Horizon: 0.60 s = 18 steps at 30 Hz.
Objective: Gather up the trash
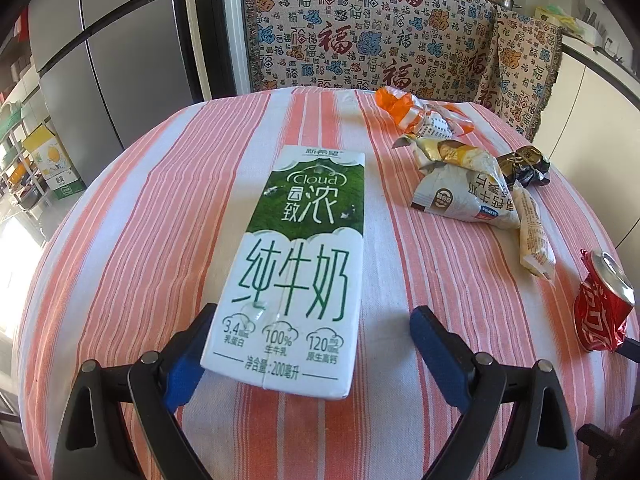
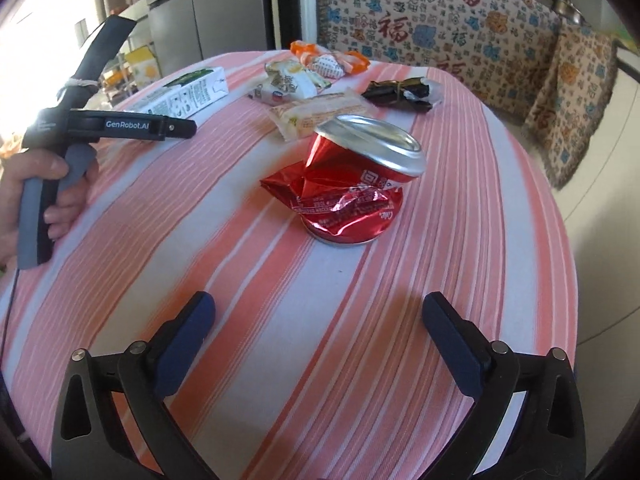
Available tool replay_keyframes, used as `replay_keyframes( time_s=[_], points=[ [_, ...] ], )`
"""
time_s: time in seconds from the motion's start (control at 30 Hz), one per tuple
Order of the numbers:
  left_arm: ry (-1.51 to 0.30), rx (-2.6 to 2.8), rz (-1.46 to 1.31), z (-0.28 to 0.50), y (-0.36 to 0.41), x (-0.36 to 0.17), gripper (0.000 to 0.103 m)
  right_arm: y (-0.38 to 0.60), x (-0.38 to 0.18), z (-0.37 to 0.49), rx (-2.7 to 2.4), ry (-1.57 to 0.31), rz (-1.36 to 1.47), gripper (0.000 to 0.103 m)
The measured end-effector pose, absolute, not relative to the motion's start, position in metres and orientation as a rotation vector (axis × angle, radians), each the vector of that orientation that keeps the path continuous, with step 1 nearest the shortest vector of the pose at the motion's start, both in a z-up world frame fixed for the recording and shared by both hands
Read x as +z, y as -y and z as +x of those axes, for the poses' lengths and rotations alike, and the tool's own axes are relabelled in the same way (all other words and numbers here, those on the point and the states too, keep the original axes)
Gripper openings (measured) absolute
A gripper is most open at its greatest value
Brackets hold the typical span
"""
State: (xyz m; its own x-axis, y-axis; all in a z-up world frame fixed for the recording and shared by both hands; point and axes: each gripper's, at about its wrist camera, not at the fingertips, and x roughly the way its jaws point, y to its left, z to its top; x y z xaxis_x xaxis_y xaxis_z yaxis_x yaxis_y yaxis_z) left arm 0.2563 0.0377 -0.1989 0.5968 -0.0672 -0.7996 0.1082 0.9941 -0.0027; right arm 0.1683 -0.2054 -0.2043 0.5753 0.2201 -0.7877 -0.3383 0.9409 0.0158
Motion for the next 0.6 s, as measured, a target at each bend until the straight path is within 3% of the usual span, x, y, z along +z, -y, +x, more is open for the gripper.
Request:
replay_keyframes(
  time_s=[0.2, 0.27, 0.33, 0.6],
  points=[
    [-1.004, -0.19, 0.099, 0.265, -0.039, -0.194, 0.096, 0.21, -0.2, 0.171, 0.249, -0.895, -0.141, 0.102],
    [-0.988, -0.183, 0.12, 0.261, -0.037, -0.192, 0.079, 0.214, -0.19, 0.175, 0.216, -0.895, -0.077, 0.102],
    [-0.971, -0.198, 0.114, 0.256, -0.037, -0.189, 0.05, 0.22, -0.175, 0.18, 0.257, -0.893, 0.05, 0.102],
    [-0.985, -0.202, 0.03, 0.209, -0.034, -0.185, 0.05, 0.214, -0.175, 0.243, 0.129, -1.033, 0.184, 0.098]
  ],
)
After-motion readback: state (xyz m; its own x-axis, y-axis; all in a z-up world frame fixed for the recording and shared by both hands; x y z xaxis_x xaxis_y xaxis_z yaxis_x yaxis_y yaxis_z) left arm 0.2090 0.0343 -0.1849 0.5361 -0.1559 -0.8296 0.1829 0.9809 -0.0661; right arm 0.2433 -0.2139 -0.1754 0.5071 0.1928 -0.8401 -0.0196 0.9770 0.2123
